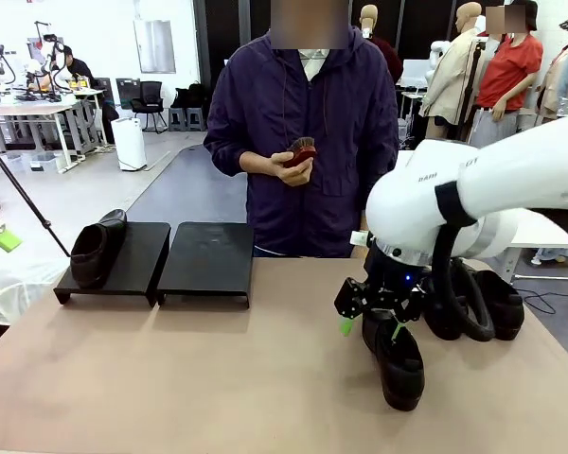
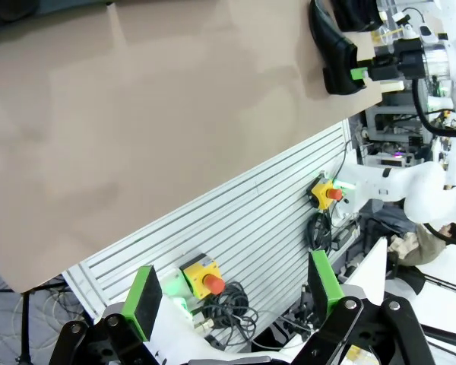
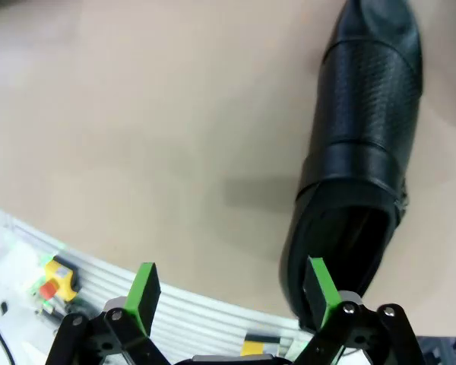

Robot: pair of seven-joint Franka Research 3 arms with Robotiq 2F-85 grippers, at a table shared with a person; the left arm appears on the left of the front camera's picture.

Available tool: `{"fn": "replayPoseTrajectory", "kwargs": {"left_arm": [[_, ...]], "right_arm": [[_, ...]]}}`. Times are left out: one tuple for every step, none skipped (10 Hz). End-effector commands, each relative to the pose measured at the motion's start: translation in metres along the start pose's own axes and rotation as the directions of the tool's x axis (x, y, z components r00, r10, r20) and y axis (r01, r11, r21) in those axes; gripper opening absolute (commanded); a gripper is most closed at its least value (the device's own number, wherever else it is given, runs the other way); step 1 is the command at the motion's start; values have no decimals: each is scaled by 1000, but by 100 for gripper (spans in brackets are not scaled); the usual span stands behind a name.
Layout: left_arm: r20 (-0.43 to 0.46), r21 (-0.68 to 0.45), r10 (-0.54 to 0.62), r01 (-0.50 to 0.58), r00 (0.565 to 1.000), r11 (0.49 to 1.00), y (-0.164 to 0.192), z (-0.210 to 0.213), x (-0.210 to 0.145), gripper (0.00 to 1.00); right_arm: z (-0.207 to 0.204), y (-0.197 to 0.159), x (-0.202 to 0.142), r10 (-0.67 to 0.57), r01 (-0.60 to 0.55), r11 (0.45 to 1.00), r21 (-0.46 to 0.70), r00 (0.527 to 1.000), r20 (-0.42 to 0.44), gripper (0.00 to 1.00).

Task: Organize the shoes by placing them on the stand.
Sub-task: Pick up one Shoe and place it in the middle of the table.

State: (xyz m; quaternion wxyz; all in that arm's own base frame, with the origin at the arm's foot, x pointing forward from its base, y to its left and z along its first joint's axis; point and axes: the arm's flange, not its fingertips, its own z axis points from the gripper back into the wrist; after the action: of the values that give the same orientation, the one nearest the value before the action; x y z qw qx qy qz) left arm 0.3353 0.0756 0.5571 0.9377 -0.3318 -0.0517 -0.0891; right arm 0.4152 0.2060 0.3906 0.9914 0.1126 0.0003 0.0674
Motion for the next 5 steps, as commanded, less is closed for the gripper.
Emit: {"fn": "replayPoseTrajectory", "kwargs": {"left_arm": [[-8, -2, -2, 2, 1000, 1000, 1, 3, -1, 100], [-8, -2, -2, 2, 1000, 1000, 1, 3, -1, 100], [-8, -2, -2, 2, 1000, 1000, 1, 3, -1, 100], [-8, -2, -2, 2, 1000, 1000, 1, 3, -1, 100], [-8, -2, -2, 2, 1000, 1000, 1, 3, -1, 100]], "right_arm": [[-16, -5, 6, -37, 42, 997, -63, 995, 90, 100], [-23, -12, 8, -22, 28, 998, -64, 996, 85, 100], [-31, -15, 11, -21, 29, 996, -85, 996, 92, 100], [-35, -19, 14, -32, 41, 996, -81, 994, 104, 100], [-37, -22, 15, -29, 38, 996, -78, 993, 117, 100]]}}
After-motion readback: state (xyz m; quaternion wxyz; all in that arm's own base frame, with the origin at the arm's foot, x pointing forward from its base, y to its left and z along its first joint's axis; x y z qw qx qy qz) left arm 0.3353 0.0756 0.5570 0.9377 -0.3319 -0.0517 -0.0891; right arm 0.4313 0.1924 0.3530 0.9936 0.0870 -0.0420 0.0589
